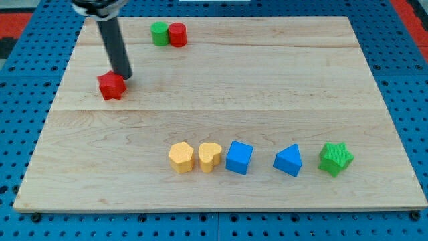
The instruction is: Place the red star on the left side of hexagon
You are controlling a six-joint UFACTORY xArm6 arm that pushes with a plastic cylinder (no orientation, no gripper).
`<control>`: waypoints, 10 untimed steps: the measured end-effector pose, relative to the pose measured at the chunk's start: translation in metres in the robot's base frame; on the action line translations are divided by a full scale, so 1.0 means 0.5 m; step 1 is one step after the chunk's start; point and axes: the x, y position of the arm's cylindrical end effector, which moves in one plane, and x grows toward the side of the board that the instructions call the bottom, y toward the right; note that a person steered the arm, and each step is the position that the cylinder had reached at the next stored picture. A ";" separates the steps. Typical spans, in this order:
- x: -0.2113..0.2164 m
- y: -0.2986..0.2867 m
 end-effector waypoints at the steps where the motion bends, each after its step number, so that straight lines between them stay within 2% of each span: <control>1: -0.062 -0.017; 5: 0.240 -0.004; 6: 0.249 -0.049; 8: 0.274 0.077; 10: 0.336 0.080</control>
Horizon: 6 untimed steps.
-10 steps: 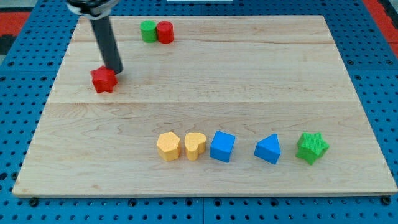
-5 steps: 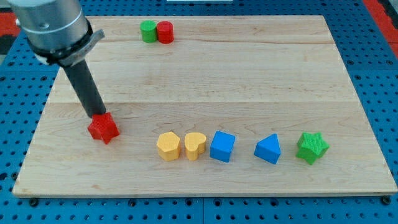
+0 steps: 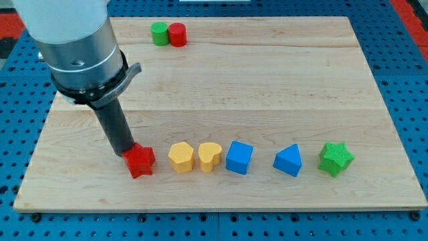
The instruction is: Place the red star on the left side of hexagon
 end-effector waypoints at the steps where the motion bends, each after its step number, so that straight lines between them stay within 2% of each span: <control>1: 0.032 -0.051; 2: 0.111 -0.044; 6: 0.041 -0.014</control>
